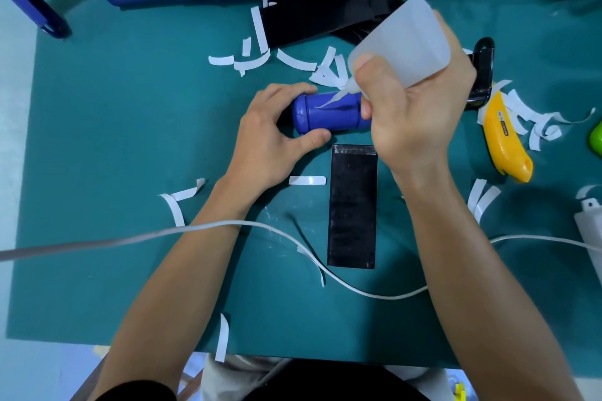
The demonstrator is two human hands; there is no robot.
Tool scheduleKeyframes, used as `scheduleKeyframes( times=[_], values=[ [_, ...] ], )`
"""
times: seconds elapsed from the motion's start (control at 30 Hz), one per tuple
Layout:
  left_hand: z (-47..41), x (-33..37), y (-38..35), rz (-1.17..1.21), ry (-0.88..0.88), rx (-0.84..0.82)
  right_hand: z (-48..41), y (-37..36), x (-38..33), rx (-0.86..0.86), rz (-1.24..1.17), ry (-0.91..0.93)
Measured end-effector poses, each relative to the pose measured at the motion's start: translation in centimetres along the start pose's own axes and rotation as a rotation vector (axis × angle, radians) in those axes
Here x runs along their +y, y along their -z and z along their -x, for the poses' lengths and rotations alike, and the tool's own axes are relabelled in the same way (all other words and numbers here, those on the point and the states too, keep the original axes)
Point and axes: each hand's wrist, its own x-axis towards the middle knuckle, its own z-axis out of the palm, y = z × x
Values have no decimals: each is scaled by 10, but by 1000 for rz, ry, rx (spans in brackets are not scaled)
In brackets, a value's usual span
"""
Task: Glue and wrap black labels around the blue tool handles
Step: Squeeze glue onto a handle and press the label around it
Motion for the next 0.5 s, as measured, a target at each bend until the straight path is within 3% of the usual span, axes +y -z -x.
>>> scheduleKeyframes(
  times=[0.5],
  values=[
    [0,-3,-1,-16,-10,9,-3,6,-5,36,55,25]
  ],
)
